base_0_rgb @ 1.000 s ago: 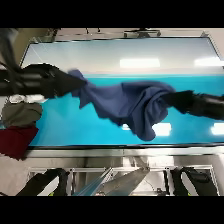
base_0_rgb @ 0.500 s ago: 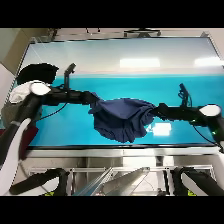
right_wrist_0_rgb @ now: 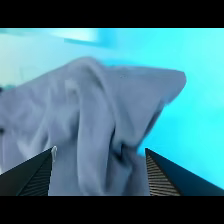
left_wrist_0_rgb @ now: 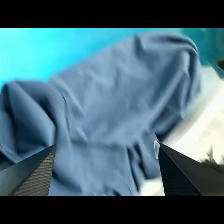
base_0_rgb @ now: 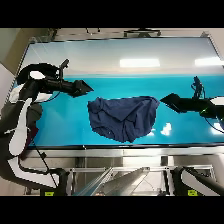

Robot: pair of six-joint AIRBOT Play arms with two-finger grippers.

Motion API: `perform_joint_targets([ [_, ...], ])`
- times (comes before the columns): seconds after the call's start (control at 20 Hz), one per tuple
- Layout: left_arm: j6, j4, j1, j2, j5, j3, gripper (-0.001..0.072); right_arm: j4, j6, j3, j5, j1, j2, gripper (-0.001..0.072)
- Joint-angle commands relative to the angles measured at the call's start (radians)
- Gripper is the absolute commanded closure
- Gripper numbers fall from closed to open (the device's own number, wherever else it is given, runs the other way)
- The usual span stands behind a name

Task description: Fold the shirts.

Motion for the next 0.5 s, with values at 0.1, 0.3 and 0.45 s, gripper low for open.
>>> perform_joint_targets([
  [0.1, -0.043, 0.036, -0.033, 0.017, -0.114, -0.192, -0.0008, -0.066, 0.001, -0.163, 0.146, 0.073, 0.071, 0.0094],
  [0.3, -0.043, 0.078, -0.101, 0.043, -0.014, -0.383, -0.0008, -0.058, 0.015, -0.319, 0.0, 0.196, 0.069, 0.0095],
  [0.45, -0.054, 0.077, -0.124, 0.043, 0.023, -0.431, -0.0008, -0.017, 0.015, -0.327, -0.112, 0.283, 0.038, 0.0095],
])
